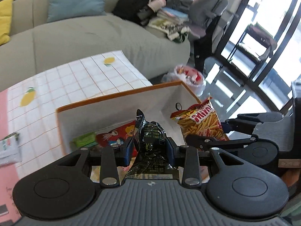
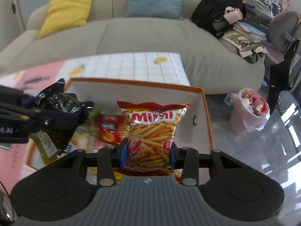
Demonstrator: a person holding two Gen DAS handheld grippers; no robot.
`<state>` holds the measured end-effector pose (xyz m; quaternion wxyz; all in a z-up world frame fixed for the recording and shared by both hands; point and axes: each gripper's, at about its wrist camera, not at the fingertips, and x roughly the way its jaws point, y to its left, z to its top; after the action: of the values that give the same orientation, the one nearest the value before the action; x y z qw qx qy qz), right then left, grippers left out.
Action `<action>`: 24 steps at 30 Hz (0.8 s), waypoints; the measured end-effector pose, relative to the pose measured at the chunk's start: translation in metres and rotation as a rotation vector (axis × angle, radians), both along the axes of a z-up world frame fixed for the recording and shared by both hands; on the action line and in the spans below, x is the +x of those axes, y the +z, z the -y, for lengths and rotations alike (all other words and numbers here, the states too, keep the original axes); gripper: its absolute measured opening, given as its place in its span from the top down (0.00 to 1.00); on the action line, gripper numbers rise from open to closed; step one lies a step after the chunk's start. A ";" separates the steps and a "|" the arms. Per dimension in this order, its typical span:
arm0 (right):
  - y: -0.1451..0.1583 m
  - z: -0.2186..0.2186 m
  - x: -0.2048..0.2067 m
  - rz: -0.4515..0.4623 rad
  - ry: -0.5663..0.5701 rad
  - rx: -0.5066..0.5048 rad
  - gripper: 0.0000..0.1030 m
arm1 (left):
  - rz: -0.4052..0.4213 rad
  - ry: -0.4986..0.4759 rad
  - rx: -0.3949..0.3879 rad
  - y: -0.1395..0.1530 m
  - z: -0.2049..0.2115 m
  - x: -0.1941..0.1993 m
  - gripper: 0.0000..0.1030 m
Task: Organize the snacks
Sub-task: 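Lift both packets and carry them over the orange box, then open both tools to drop the seaweed pack and fries bag into the box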
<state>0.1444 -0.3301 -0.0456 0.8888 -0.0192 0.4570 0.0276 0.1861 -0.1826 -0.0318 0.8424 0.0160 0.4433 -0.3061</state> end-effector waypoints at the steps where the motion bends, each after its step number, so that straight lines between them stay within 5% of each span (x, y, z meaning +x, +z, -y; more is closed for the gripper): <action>1: -0.004 0.003 0.005 -0.008 0.010 -0.006 0.61 | -0.007 -0.004 0.012 -0.005 0.007 0.007 0.61; 9: -0.038 0.015 0.056 -0.110 0.103 -0.091 0.61 | -0.091 0.003 0.055 -0.039 0.042 0.050 0.61; 24: -0.069 0.014 0.085 -0.147 0.188 -0.143 0.61 | -0.214 0.041 0.059 -0.078 0.056 0.084 0.60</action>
<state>0.2298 -0.3441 -0.1141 0.8428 -0.1231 0.5180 0.0793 0.2697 -0.2389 -0.1102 0.7955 -0.0013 0.5398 -0.2754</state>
